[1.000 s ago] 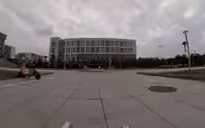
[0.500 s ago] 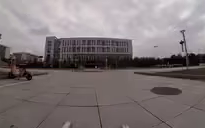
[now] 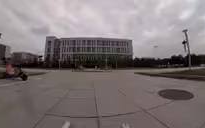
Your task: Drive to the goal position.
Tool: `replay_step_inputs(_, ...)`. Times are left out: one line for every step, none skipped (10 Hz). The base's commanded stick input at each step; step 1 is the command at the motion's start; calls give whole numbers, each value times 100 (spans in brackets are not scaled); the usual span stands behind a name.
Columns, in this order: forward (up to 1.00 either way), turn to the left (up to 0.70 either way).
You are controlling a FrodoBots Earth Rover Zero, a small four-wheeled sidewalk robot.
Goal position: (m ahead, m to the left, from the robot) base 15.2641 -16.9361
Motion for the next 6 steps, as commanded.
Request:
replay_step_inputs(70,0)
replay_step_inputs(70,0)
replay_step_inputs(70,-1)
replay_step_inputs(70,-8)
replay_step_inputs(70,-31)
replay_step_inputs(70,-26)
